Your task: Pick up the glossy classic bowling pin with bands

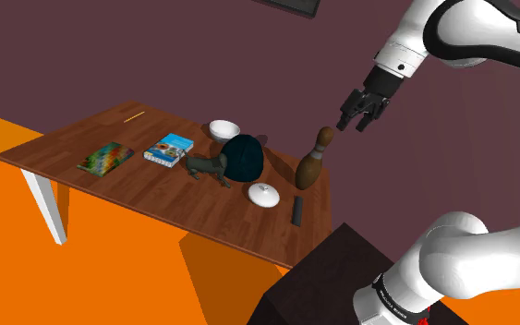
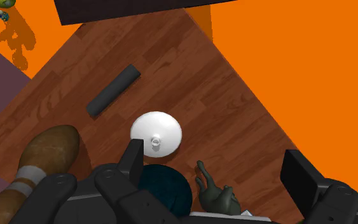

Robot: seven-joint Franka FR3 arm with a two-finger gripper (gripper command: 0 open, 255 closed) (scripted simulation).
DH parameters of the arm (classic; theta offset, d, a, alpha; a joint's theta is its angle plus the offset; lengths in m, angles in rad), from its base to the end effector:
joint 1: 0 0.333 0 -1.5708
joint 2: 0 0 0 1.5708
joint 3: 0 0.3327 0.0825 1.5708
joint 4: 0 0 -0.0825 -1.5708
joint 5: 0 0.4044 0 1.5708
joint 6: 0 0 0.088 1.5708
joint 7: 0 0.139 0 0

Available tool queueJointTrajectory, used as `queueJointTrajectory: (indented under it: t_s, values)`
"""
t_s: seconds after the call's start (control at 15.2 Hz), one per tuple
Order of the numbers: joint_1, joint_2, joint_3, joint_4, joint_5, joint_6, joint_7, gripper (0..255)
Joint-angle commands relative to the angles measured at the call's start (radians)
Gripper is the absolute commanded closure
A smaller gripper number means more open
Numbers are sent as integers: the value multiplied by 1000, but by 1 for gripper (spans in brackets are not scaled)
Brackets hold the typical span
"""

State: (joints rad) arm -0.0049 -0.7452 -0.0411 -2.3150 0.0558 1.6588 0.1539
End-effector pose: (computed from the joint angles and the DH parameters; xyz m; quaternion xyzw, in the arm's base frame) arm 0.3393 -0.0117 0.5859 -0.9935 0.0960 -0.0417 0.0443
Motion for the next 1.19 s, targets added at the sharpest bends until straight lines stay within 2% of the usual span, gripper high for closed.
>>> queueJointTrajectory:
  t_s: [0.0,0.59,1.12]
  values:
    - [0,0,0,0,0,0,0,0]
    - [-47,276,-147,133,-47,70,-138,0]
    - [-82,558,-263,323,-30,93,-266,0]
